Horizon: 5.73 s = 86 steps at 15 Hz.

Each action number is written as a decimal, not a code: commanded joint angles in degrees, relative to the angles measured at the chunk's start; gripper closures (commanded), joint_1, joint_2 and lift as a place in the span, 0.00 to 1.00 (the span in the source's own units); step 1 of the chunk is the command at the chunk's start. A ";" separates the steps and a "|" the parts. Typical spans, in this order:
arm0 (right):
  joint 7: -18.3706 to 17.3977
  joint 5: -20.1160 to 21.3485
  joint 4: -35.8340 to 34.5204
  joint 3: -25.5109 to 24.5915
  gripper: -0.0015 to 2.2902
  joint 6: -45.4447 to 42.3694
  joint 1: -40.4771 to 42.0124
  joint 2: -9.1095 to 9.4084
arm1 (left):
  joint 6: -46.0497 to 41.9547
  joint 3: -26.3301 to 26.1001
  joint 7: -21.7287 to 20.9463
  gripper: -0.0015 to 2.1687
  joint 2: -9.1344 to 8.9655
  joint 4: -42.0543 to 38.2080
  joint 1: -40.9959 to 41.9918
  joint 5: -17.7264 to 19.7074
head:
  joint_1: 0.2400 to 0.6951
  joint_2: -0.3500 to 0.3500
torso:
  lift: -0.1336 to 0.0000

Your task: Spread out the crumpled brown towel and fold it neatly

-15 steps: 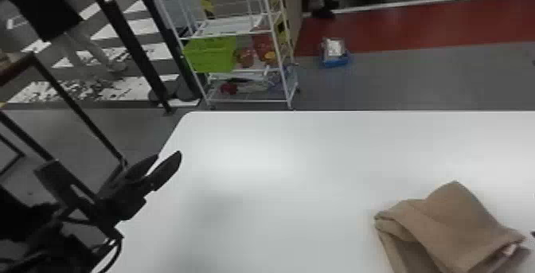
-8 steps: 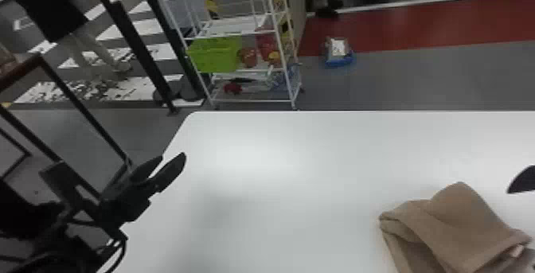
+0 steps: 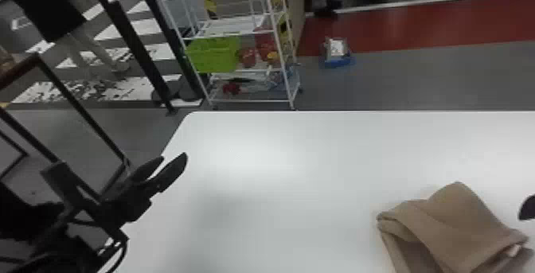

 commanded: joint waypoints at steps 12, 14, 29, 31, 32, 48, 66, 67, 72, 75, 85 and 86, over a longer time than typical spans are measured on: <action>0.45 4.42 9.37 12.55 0.10 -0.29 -7.47 1.14 | -0.23 0.65 -0.12 0.04 -0.57 0.10 0.09 0.05 | 1.00 1.00 | 0.08; 0.45 3.19 11.04 14.13 0.13 1.12 -9.41 1.67 | -0.41 0.73 -0.21 0.04 -0.48 0.28 0.09 0.05 | 1.00 1.00 | 0.08; 0.45 2.05 11.66 17.29 0.23 7.97 -12.39 2.55 | -0.94 2.23 -0.74 0.04 -0.39 0.45 0.35 0.49 | 1.00 1.00 | 0.08; 0.45 1.87 11.57 17.47 0.32 7.97 -12.48 2.55 | -0.94 2.23 -0.74 0.04 -0.39 0.45 0.35 0.67 | 1.00 1.00 | 0.08; 0.45 0.90 11.48 17.47 0.45 8.32 -12.75 2.63 | -0.94 2.23 -0.82 0.04 -0.39 0.45 0.35 0.76 | 1.00 1.00 | 0.08; 0.45 -2.26 7.70 16.85 0.38 15.36 -11.08 2.37 | -2.17 1.61 -2.58 0.04 -0.48 -2.53 3.78 1.99 | 1.00 1.00 | 0.08; 0.45 2.31 5.06 18.79 0.29 15.71 -8.62 0.70 | -6.03 -0.94 4.89 0.04 -2.56 -2.53 3.78 2.60 | 1.00 1.00 | 0.08; 0.45 2.31 5.15 18.70 0.29 15.71 -8.62 0.70 | -6.21 -1.64 6.73 0.04 -2.56 -2.53 3.96 3.13 | 1.00 1.00 | 0.08; 0.45 2.40 6.30 18.88 0.29 14.13 -8.88 1.14 | -6.21 -2.34 8.05 0.04 -2.56 -2.53 3.96 3.31 | 1.00 1.00 | 0.08; 0.45 2.05 7.09 18.88 0.41 12.90 -9.32 1.49 | -6.21 -2.25 7.79 0.04 -2.56 -2.53 4.04 3.31 | 1.00 1.00 | 0.08; 0.45 0.64 7.70 19.23 0.57 12.72 -10.02 2.28 | -6.39 -2.43 7.09 0.04 -2.56 -2.45 4.57 3.39 | 1.00 1.00 | 0.08; 0.45 0.38 7.79 18.79 0.58 12.72 -10.02 2.55 | -6.56 -2.96 6.82 0.04 -2.56 -2.45 4.66 3.39 | 1.00 1.00 | 0.08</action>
